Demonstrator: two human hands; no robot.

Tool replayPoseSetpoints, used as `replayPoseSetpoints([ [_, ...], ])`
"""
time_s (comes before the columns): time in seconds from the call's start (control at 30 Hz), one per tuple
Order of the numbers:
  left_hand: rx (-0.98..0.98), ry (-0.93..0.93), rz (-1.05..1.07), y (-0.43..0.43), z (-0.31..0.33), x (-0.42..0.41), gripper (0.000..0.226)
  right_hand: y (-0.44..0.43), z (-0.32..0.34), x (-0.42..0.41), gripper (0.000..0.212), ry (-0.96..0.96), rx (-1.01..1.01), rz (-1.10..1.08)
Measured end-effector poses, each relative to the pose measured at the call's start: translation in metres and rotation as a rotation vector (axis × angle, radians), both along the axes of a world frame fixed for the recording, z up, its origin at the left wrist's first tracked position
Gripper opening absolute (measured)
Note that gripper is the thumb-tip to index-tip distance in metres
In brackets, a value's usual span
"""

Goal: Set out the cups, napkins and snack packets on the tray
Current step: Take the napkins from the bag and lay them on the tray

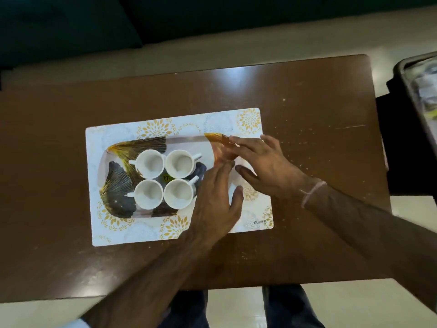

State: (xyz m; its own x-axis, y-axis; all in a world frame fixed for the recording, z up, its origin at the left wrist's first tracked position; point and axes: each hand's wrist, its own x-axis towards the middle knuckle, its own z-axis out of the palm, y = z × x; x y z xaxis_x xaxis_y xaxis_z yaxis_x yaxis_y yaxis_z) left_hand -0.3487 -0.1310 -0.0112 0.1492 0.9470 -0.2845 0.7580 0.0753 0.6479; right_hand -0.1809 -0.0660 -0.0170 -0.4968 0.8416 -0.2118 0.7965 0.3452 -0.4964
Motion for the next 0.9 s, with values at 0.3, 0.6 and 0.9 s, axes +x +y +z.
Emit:
replayPoseSetpoints([
  [0.3, 0.083, 0.079, -0.276, 0.087, -0.004, 0.139, 0.051, 0.017, 0.016, 0.156, 0.041, -0.030, 0.043, -0.426],
  [0.6, 0.171, 0.013, -0.600, 0.100, -0.007, 0.335, 0.049, -0.022, 0.020, 0.334, 0.041, -0.063, 0.028, -0.784],
  [0.9, 0.240, 0.068, -0.836, 0.071, -0.022, 0.492, 0.049, -0.086, -0.001, 0.459, 0.029, -0.055, 0.037, -1.170],
])
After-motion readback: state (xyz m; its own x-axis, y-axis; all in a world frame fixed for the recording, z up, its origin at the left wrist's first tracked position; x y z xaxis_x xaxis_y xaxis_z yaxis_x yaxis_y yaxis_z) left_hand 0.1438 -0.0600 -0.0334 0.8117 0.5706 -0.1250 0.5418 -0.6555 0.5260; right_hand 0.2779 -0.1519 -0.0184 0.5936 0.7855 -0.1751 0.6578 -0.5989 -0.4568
